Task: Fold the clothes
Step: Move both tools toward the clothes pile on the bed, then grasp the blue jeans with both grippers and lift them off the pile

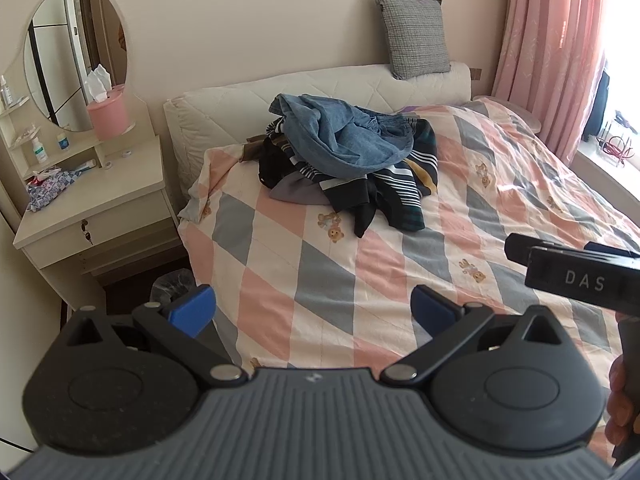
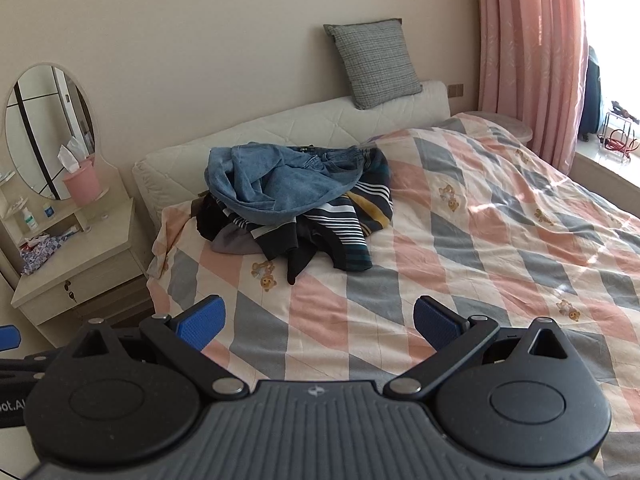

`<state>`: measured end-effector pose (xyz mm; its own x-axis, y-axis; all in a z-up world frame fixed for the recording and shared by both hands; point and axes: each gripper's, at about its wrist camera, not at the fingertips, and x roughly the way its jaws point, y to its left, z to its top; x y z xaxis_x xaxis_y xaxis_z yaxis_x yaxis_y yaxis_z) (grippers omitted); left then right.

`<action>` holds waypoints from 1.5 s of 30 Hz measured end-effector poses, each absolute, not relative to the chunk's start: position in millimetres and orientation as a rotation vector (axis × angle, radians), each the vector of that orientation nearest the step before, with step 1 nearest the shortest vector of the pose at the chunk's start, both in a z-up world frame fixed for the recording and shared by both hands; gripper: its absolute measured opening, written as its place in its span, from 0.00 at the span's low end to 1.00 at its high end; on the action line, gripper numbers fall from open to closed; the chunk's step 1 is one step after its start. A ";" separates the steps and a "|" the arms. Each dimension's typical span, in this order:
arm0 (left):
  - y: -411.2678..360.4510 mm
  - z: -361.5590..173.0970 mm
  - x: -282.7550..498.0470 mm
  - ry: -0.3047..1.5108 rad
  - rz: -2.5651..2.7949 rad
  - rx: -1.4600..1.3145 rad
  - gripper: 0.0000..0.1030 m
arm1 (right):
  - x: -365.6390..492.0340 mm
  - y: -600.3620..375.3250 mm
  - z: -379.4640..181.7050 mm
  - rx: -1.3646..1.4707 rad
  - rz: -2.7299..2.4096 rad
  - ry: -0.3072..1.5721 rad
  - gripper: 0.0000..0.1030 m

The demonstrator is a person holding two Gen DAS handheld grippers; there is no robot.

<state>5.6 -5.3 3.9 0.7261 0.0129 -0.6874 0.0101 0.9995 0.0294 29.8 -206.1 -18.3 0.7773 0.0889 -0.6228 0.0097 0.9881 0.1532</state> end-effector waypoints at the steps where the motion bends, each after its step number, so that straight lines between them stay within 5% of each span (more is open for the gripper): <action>1: -5.3 3.5 6.1 0.762 -0.003 0.032 0.99 | 30.3 -207.0 -18.5 0.152 0.042 0.679 1.00; 25: -10.6 -9.3 32.4 0.741 -0.076 0.113 0.99 | 43.6 -230.9 -37.7 0.266 0.066 0.637 1.00; 41: 32.1 -48.9 226.7 0.888 -0.182 0.049 0.99 | 166.4 -240.5 -112.2 0.427 0.024 0.727 1.00; 45: 36.5 -50.6 285.7 0.886 -0.236 0.073 0.91 | 226.0 -239.6 -146.2 0.608 0.036 0.810 0.97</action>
<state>285.7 36.5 -50.6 0.6084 -0.1738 -0.7744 0.2342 0.9716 -0.0341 226.0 -239.6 -146.2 0.6986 0.2564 -0.6680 0.1956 0.8296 0.5229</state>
